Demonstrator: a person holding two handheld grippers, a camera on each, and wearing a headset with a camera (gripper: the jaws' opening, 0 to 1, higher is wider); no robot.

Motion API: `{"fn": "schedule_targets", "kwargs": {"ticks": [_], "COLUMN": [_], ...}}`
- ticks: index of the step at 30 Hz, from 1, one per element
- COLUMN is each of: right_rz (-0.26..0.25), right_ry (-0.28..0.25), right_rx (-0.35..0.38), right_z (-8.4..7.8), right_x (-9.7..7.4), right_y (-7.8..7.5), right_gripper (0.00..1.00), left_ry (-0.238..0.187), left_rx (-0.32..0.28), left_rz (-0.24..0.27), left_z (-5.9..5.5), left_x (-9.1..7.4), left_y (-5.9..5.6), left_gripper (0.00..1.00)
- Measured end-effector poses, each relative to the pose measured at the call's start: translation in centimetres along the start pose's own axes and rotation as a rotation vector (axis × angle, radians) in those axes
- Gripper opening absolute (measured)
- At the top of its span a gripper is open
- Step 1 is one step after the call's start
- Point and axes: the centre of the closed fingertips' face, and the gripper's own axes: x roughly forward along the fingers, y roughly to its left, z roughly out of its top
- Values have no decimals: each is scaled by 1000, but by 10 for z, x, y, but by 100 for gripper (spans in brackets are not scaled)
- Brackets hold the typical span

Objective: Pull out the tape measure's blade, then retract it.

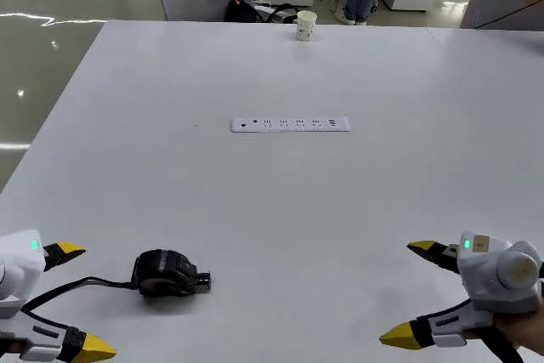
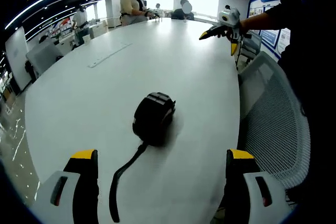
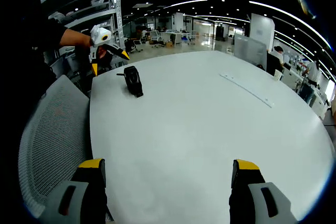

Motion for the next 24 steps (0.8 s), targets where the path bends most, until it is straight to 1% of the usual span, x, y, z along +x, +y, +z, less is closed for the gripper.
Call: {"fn": "schedule_targets", "kwargs": {"ticks": [3,5,9,13,16,20,22,24], "right_rz": [22,38,62,75,84,96,104,111], "right_ry": [0,-5,-9,-8,-11,-12,-14,-2], "right_rx": [-17,-31,-51,-77,-89,-111,-120,-142], "right_z": [9,14,24,31,37,44,49,49], "right_x": [5,7,14,21,28,37,43,49], "right_y": [-1,0,-1,-1,-1,1,3,3], "right_gripper": [99,99,99,99,99,99,99,99], "left_ry": [7,26,53,62,58,84,103,122], "left_rx": [24,66,135,182,192,237,267,280], "left_rz": [-17,-21,-57,-80,-100,-129,-146,-151], "left_z": [10,13,22,35,45,47,45,43], "left_x": [5,9,18,26,31,38,43,48], "left_y": [4,7,9,10,11,9,8,8], "left_gripper": [99,99,99,99,99,94,93,90]}}
